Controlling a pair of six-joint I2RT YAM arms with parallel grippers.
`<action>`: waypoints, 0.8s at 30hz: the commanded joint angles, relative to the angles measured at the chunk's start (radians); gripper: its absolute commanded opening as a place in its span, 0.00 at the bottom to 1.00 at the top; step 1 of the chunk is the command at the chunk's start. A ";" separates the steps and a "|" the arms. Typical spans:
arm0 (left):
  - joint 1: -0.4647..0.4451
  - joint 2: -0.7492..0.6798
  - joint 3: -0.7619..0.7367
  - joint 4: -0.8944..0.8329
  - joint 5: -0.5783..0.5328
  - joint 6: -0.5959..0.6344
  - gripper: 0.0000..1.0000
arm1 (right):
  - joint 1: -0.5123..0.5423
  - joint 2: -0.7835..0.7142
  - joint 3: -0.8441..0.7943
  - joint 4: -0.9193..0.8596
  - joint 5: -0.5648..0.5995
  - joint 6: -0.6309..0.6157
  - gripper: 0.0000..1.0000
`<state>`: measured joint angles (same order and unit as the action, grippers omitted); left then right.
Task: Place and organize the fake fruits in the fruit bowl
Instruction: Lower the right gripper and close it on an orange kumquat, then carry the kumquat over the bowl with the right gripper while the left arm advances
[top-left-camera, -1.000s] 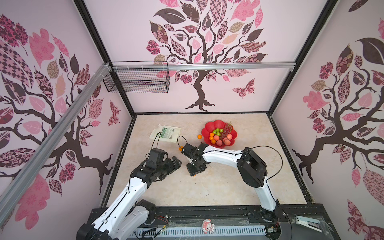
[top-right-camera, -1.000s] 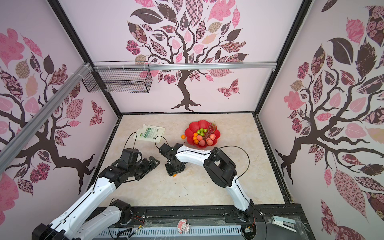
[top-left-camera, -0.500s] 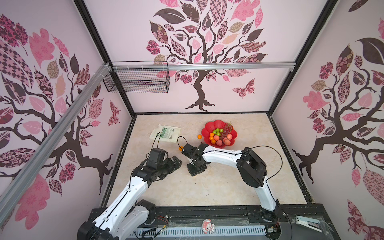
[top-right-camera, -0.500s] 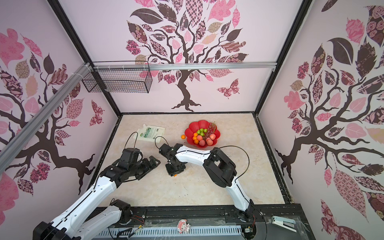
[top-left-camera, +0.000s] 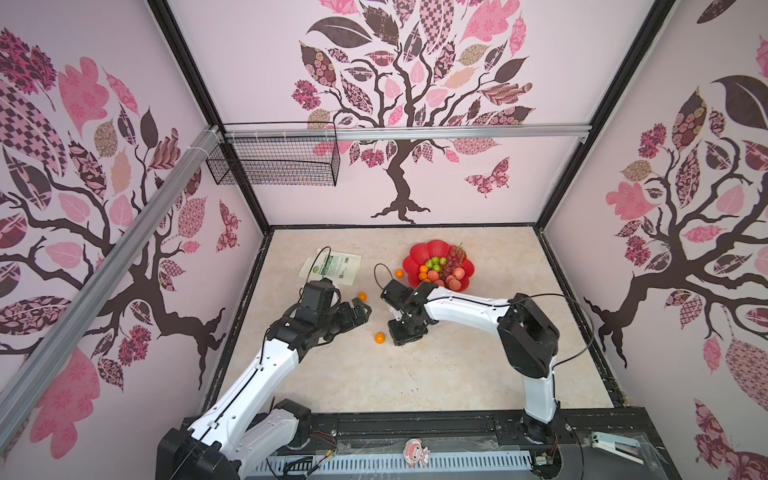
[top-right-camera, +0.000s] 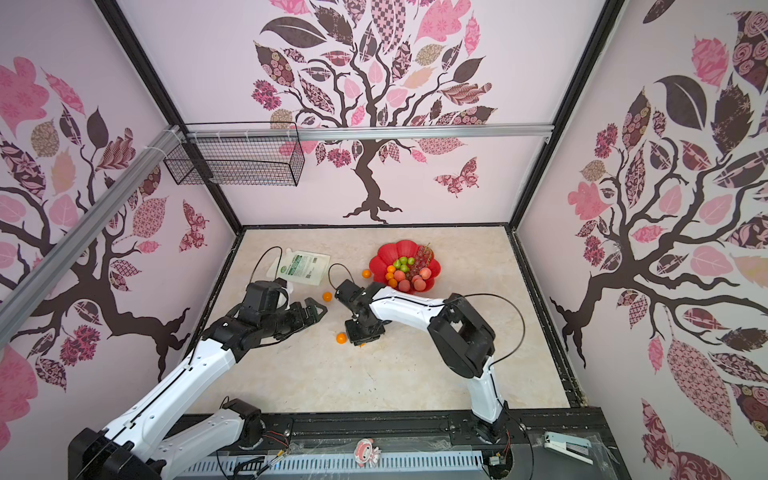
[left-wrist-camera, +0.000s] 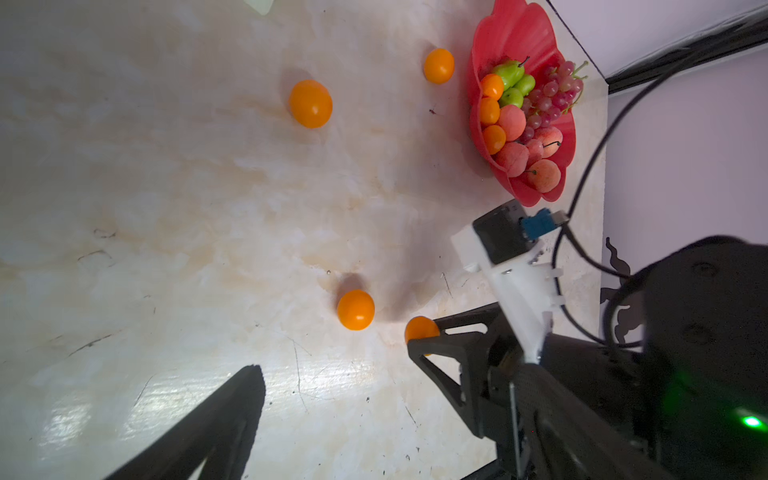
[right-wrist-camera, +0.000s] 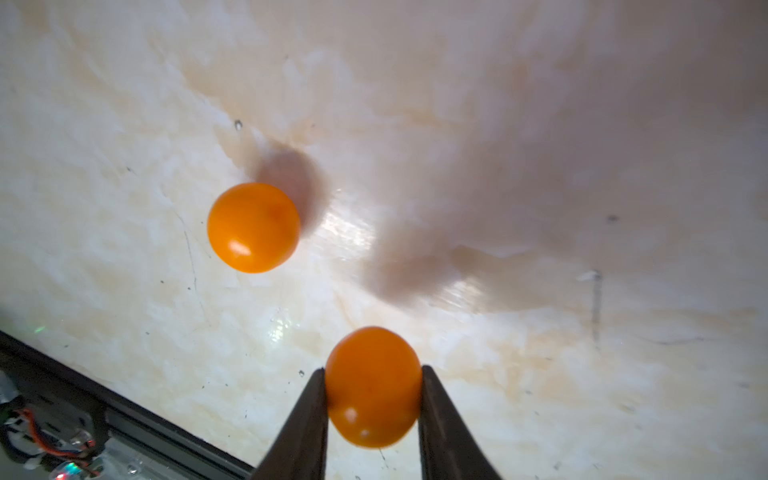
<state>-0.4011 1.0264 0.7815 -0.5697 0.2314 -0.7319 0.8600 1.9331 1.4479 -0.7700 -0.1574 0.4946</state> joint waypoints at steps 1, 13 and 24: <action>-0.043 0.058 0.068 0.097 -0.021 0.018 0.98 | -0.080 -0.114 -0.020 0.020 0.000 0.004 0.34; -0.081 0.336 0.273 0.233 -0.011 0.012 0.98 | -0.267 -0.045 0.152 -0.060 -0.017 -0.074 0.34; -0.068 0.489 0.388 0.282 -0.017 0.020 0.98 | -0.335 0.180 0.471 -0.150 0.009 -0.113 0.34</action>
<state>-0.4770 1.4925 1.1206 -0.3233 0.2214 -0.7300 0.5388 2.0472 1.8492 -0.8543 -0.1619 0.4061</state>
